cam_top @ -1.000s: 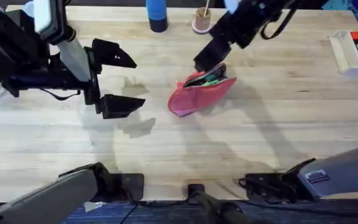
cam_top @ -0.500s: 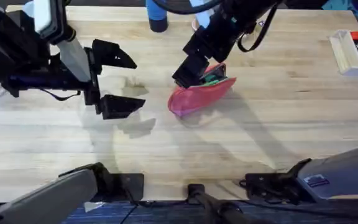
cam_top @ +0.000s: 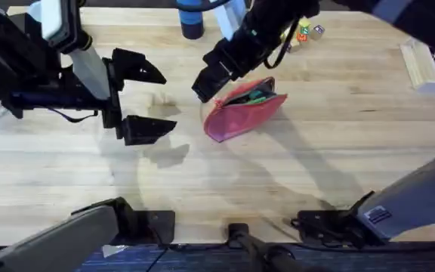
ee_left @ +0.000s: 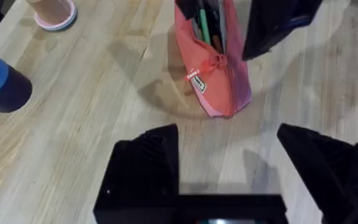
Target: Unzip the bag, pick up the pens from the table one at a time and place them inside, then zip the bag closed.
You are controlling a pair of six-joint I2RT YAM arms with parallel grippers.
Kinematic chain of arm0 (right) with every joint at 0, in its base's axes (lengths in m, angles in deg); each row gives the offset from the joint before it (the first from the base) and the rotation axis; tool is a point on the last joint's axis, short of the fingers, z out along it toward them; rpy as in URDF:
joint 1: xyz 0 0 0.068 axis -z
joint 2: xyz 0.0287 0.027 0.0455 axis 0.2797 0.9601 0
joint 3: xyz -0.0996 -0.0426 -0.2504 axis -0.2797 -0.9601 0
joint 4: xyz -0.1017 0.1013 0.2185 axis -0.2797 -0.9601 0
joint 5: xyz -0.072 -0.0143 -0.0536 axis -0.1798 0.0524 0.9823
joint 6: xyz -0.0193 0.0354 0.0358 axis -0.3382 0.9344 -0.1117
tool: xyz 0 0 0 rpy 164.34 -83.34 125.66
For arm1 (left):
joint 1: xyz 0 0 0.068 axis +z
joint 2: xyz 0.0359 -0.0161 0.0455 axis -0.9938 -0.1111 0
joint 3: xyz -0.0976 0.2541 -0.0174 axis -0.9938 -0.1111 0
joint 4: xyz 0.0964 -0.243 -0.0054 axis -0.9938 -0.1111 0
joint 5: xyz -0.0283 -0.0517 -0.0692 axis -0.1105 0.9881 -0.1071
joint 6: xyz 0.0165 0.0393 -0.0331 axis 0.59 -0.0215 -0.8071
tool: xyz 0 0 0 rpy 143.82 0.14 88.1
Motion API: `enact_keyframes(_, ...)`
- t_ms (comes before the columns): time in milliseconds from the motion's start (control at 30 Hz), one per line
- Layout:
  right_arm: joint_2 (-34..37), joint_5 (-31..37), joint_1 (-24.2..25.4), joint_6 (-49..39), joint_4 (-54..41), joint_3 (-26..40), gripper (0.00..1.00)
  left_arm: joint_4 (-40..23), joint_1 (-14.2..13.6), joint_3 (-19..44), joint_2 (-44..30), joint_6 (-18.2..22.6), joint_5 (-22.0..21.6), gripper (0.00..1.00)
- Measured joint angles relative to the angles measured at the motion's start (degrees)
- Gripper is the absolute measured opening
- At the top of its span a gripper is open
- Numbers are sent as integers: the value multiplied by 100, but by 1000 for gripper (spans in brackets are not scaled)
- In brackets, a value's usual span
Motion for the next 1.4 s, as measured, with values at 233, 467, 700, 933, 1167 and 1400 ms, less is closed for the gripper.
enact_keyframes(233, 280, 0, 0, 63, 101, 0, 996, -1, 0, 0, 0, 0, 0, 993)
enact_keyframes(467, 672, 0, 0, 79, 95, 0, 996, 0, 0, 0, 0, 0, 0, 993)
enact_keyframes(700, 827, -2, 0, 103, 24, 0, 996, -1, 0, 0, 0, 1, 0, 993)
enact_keyframes(933, 981, 31, -4, 106, -38, 0, 903, -2, 0, 0, 0, 0, 0, 994)
enact_keyframes(1167, 1061, 146, -4, 126, -21, 0, 607, 0, 0, 0, 0, 0, 0, 993)
enact_keyframes(1400, 1063, 208, -4, 406, 67, 0, 504, 0, 0, 0, 0, 0, 0, 994)
